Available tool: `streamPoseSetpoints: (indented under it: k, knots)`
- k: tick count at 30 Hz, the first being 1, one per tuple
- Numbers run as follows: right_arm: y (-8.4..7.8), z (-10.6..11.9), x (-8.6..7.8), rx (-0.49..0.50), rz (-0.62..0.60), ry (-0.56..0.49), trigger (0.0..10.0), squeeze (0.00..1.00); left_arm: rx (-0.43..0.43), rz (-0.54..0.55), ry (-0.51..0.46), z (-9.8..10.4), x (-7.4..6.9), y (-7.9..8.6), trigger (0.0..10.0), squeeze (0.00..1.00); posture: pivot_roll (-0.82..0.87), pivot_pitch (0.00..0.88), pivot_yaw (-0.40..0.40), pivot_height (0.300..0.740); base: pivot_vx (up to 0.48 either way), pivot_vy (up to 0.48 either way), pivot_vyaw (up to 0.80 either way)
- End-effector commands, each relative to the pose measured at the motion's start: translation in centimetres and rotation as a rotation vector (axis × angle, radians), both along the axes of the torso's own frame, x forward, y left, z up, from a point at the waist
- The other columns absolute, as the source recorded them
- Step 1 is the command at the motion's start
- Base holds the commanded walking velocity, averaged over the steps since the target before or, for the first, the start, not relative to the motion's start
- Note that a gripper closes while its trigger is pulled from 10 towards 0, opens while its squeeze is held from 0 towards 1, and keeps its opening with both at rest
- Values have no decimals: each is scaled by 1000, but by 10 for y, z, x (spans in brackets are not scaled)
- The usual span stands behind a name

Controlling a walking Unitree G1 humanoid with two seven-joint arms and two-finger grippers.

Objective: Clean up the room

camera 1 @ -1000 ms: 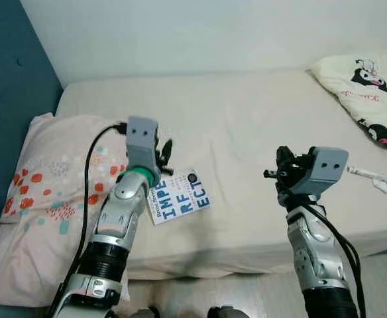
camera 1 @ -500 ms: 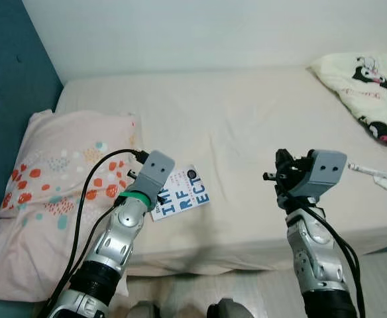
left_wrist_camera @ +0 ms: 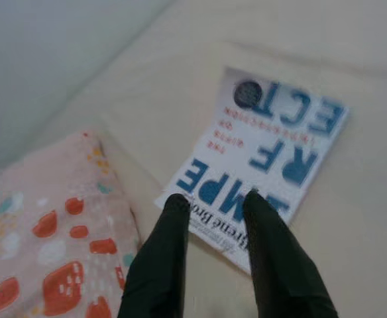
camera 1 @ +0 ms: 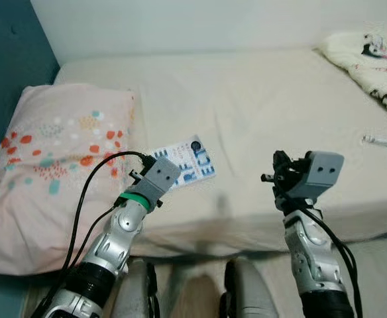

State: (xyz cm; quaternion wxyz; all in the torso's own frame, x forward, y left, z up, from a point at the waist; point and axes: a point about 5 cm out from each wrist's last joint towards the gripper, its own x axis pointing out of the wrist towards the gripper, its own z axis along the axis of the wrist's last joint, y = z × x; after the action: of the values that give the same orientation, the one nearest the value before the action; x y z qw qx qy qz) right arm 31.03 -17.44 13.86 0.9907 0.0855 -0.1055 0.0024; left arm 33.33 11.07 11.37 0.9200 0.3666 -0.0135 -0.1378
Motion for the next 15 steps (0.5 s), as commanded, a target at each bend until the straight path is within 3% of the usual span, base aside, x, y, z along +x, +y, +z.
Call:
streamPoseSetpoints:
  k: [1, 5, 7, 8, 9, 10, 15]
  knots:
    - [-1, -3, -1, 9, -8, 10, 10000, 0, 119, -34, -52, 2, 2, -4, 10000, 0, -64, 103, 62, 594, 0, 0, 0]
    - [0, -5, -1, 31, -6, 17, 10000, 0, 251, -100, -84, -3, 3, -12, 10000, 0, -54, 122, 62, 594, 0, 0, 0]
    - [1, -5, -2, 31, -5, 18, 10000, 0, 275, -113, -90, -4, 4, -14, 10000, 0, -51, 134, 63, 594, 0, 0, 0]
    - [2, -6, -2, 31, -2, 20, 10000, 0, 310, -125, -111, -4, 5, -17, 10000, 196, -51, 143, 62, 594, 0, 0, 0]
    - [2, -6, -2, 31, -2, 20, 10000, 0, 310, -125, -111, -4, 5, -17, 10000, 196, -51, 143, 62, 594, 0, 0, 0]
    - [3, -6, -3, 32, -1, 22, 10000, 0, 334, -140, -116, -5, 7, -20, 10000, 1000, -50, 145, 62, 594, 0, 0, 0]
    - [2, -10, -7, 31, 0, 37, 10000, 0, 428, -133, -82, -21, 12, -23, 10000, 1000, -49, 171, 60, 594, 0, 0, 0]
